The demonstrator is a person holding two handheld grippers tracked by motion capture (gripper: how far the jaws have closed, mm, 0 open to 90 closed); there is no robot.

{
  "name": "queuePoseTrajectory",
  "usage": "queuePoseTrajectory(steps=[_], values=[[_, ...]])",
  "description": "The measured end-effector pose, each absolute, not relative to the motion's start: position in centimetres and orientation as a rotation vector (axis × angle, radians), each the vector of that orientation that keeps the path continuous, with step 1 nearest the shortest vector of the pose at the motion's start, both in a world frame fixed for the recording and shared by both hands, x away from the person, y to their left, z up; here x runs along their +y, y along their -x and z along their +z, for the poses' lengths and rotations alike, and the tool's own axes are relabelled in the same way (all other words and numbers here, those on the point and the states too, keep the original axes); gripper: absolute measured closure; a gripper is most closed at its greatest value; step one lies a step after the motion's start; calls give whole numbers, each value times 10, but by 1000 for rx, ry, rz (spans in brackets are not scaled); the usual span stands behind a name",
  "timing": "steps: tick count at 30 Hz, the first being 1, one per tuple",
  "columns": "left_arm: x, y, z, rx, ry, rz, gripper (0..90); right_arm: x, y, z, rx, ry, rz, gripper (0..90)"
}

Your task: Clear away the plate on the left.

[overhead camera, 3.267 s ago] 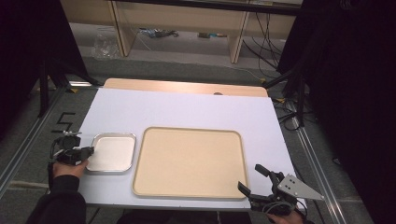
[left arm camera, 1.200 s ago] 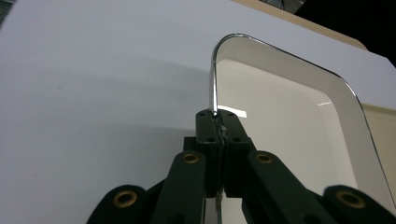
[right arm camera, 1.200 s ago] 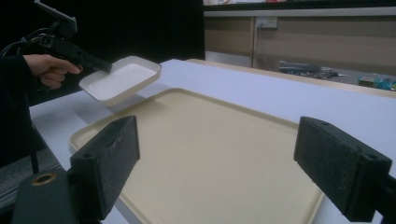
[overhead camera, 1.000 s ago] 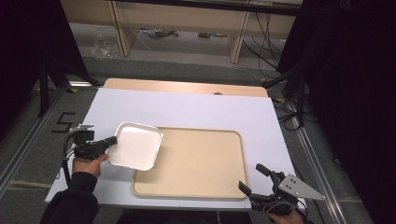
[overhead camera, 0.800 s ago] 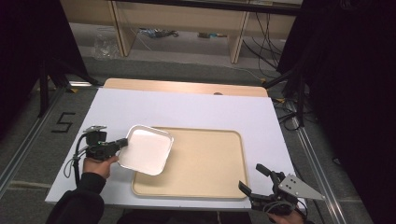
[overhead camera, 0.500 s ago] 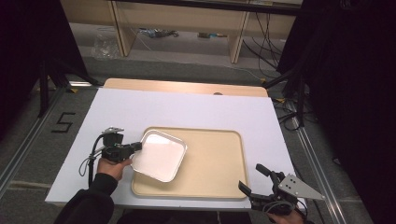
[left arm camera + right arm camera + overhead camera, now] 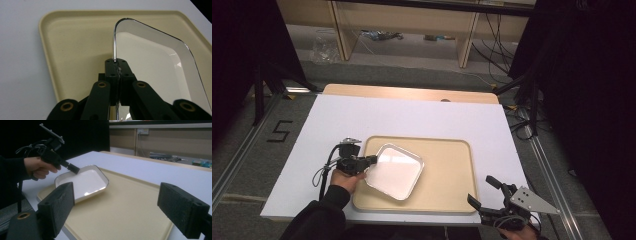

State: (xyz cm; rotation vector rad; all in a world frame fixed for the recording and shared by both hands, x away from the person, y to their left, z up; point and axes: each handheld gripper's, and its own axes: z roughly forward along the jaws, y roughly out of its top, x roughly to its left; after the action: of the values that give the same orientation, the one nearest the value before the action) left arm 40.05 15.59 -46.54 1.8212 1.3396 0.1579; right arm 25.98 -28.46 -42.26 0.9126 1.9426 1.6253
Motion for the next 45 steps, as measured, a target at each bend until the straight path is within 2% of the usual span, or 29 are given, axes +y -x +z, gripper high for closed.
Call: queuePoseTrajectory(steps=[11, 34, 45], values=[[131, -407, -473, 1320, -1870, 139, 881, -284, -258, -422, 1965, -946, 1603, 151], [98, -412, -484, 1323, -1863, 58, 879, -285, -260, -423, 1947, -902, 1636, 151], [93, -407, -487, 1277, -1969, 44, 856, -285, -259, -422, 1951, -910, 1619, 151]])
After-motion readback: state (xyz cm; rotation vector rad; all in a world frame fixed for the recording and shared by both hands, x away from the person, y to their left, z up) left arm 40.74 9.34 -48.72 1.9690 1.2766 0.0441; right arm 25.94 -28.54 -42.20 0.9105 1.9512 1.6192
